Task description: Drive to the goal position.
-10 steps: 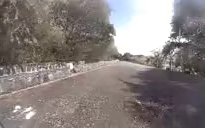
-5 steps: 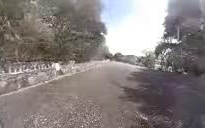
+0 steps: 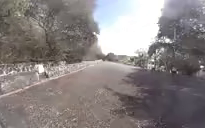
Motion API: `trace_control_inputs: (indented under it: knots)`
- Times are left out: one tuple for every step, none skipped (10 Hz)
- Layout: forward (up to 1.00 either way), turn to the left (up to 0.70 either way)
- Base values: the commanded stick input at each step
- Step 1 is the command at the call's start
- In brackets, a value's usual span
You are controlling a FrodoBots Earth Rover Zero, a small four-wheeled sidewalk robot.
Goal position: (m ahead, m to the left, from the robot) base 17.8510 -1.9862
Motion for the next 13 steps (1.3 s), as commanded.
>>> trace_control_inputs:
  knots:
    - [0.85, 0.01]
    - [0.85, 0.01]
    - [0.85, 0.01]
    - [0.85, 0.01]
    - [0.85, 0.01]
    - [0.85, 0.01]
    - [0.85, 0.01]
    - [0.85, 0.01]
    - [0.85, 0.01]
    - [0.85, 0.01]
    - [0.85, 0.01]
    - [0.85, 0.01]
    - [0.85, 0.01]
